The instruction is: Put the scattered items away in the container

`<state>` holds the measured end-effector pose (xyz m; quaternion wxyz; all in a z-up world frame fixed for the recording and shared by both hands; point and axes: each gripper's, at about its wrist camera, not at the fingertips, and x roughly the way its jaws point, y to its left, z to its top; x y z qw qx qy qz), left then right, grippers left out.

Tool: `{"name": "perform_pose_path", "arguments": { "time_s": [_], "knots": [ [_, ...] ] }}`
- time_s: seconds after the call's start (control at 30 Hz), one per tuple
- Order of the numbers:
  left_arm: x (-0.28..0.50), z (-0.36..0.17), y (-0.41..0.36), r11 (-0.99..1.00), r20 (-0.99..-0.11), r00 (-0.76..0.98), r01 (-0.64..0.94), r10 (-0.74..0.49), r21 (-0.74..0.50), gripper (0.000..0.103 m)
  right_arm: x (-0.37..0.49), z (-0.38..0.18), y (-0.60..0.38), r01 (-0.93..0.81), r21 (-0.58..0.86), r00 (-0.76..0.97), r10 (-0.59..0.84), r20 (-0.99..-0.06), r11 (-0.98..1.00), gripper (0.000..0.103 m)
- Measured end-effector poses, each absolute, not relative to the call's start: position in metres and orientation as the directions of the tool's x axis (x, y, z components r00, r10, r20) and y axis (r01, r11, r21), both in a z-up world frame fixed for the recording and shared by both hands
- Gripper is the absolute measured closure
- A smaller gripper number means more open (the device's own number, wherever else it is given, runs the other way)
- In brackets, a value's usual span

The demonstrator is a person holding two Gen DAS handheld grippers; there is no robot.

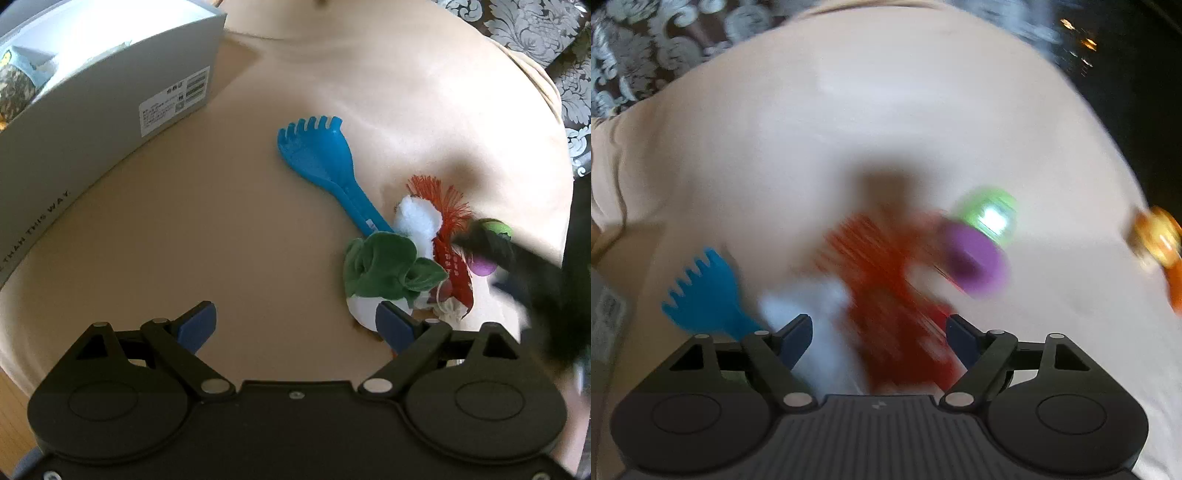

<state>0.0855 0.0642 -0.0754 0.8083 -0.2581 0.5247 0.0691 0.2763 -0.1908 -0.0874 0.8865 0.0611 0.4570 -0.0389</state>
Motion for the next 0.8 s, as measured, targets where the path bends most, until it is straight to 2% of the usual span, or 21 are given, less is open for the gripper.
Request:
{"name": "perform_pose_path", "arguments": {
  "time_s": [0.13,0.23,0.27,0.57,0.63,0.7,0.73,0.8],
  "knots": [
    [0.086,-0.075,0.068,0.853,-0.884,0.444,-0.395,-0.149,-0.342,0.013,0.324,-0.109,-0.161,0.103,0.028,0.496,-0.027,-0.868,0.994,0.025],
    [0.087,-0.077,0.073,0.845,-0.885,0.439,-0.406,-0.154,-0.348,0.013,0.348,-0.138,-0.142,0.105,-0.051,0.398,-0.089,-0.913,0.993,0.025],
    [0.087,-0.078,0.074,0.843,-0.886,0.438,-0.409,-0.154,-0.349,0.013,0.347,-0.144,-0.14,0.109,-0.067,0.397,-0.105,-0.912,0.992,0.021],
    [0.087,-0.08,0.075,0.835,-0.887,0.432,-0.416,-0.166,-0.359,0.013,0.265,-0.142,-0.156,0.002,-0.035,0.343,-0.033,-0.939,0.999,0.016],
    [0.084,-0.078,0.074,0.836,-0.873,0.453,-0.397,-0.181,-0.379,0.013,0.25,-0.143,-0.17,0.042,0.014,0.299,0.001,-0.954,0.999,0.013],
    [0.083,-0.074,0.07,0.848,-0.863,0.475,-0.374,-0.173,-0.375,0.009,0.243,-0.135,-0.18,0.037,0.018,0.312,0.006,-0.95,0.999,0.028],
    [0.083,-0.071,0.069,0.852,-0.858,0.486,-0.368,-0.165,-0.373,0.011,0.242,-0.128,-0.183,0.008,0.019,0.35,0.015,-0.937,1.0,0.036],
    [0.082,-0.068,0.068,0.859,-0.852,0.504,-0.366,-0.141,-0.359,0.011,0.247,-0.106,-0.197,-0.005,0.029,0.451,0.028,-0.892,1.0,0.034]
  ]
}}
